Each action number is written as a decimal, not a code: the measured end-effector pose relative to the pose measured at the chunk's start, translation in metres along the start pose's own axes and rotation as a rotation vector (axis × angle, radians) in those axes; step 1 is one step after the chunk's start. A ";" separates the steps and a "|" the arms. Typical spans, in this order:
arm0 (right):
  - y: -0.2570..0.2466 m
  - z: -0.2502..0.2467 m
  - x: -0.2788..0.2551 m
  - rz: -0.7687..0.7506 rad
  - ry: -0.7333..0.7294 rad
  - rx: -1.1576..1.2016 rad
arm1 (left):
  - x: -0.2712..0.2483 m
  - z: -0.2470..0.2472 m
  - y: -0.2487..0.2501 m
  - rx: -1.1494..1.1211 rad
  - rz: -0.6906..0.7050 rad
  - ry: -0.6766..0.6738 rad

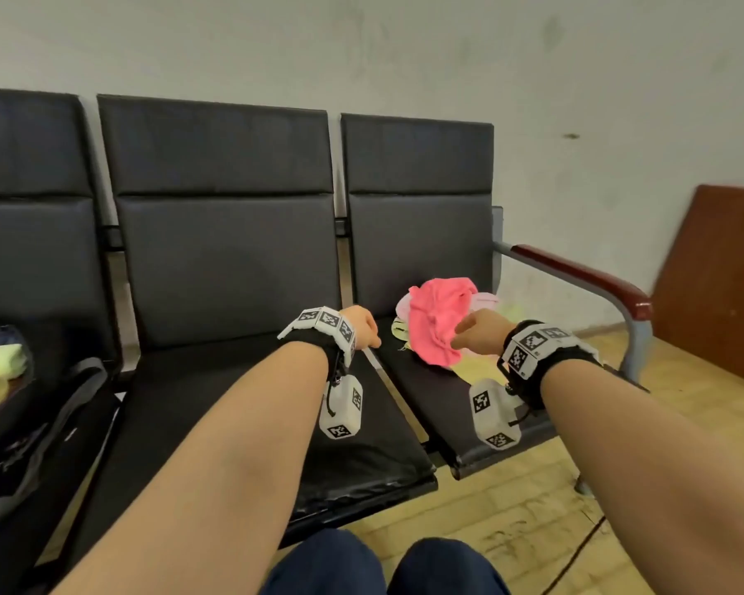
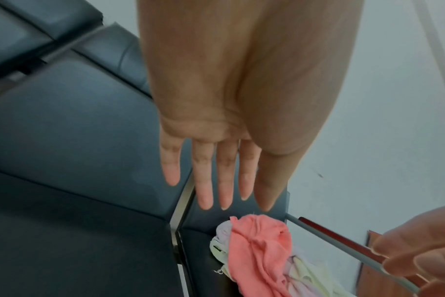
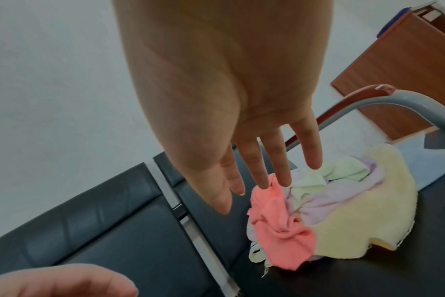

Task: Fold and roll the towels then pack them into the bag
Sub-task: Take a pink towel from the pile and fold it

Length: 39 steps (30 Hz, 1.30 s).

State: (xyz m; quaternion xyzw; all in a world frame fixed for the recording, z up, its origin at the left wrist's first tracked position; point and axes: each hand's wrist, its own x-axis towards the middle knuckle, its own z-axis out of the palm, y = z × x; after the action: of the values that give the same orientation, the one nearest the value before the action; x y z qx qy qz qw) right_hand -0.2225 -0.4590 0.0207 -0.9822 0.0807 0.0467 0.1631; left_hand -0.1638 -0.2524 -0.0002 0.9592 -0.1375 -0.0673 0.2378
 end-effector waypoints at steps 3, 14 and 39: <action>0.027 0.003 0.030 0.025 0.017 0.038 | 0.038 0.016 0.004 -0.027 0.008 -0.036; 0.095 0.033 0.162 0.073 0.127 0.238 | 0.177 0.085 0.024 -0.355 -0.038 0.081; 0.045 0.000 0.209 -0.266 0.590 0.353 | 0.194 0.048 0.046 -0.946 0.139 0.347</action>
State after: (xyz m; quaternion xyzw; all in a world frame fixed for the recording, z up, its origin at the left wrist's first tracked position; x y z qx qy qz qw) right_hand -0.0250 -0.5313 -0.0178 -0.9120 0.0029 -0.2750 0.3043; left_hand 0.0009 -0.3699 -0.0331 0.7322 -0.1140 0.0542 0.6693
